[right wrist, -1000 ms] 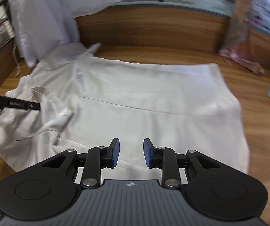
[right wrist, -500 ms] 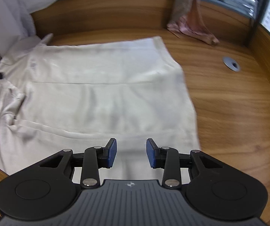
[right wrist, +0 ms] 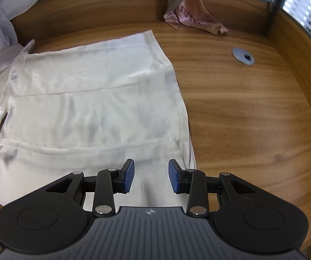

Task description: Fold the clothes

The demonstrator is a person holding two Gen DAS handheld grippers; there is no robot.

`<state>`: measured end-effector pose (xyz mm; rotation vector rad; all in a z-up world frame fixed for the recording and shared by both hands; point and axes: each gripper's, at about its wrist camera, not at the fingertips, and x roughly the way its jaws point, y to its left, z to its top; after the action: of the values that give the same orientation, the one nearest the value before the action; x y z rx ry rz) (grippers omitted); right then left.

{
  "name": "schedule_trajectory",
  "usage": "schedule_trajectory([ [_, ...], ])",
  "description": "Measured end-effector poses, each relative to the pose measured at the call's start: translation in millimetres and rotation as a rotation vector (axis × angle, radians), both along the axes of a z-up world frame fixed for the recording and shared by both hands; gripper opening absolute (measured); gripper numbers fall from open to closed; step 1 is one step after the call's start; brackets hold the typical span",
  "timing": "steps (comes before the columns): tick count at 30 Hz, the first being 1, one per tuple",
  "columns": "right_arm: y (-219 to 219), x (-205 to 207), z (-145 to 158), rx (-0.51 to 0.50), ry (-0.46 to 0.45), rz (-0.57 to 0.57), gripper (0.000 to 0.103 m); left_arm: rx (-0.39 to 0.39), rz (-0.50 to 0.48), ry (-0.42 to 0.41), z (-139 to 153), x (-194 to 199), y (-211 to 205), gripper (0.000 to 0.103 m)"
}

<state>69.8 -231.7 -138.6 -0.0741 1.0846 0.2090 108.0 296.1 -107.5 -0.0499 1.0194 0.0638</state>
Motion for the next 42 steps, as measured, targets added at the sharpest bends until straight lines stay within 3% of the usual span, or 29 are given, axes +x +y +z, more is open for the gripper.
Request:
schedule_trajectory([
  [10,15.2,83.6,10.9,0.021,-0.019,0.075,0.045,-0.026,-0.026,-0.064,18.6,93.0,-18.0,0.053],
  [19,31.9,179.8,-0.2,0.014,-0.031,0.123,0.045,-0.081,-0.191,-0.095,16.5,184.9,-57.0,0.053],
  [29,51.9,256.6,-28.3,-0.014,-0.011,0.165,0.045,0.008,-0.286,-0.133,-12.5,240.6,-94.9,0.053],
  [38,55.1,284.6,-44.3,-0.027,0.02,0.184,0.045,0.065,-0.28,-0.045,-45.8,259.5,-100.2,0.051],
  [39,54.9,285.8,-45.5,-0.025,0.024,0.184,0.045,0.071,-0.278,-0.04,-47.8,257.1,-101.1,0.049],
  [42,53.7,286.2,-47.7,-0.019,0.031,0.186,0.044,0.076,-0.265,-0.033,-51.3,247.7,-101.3,0.027],
])
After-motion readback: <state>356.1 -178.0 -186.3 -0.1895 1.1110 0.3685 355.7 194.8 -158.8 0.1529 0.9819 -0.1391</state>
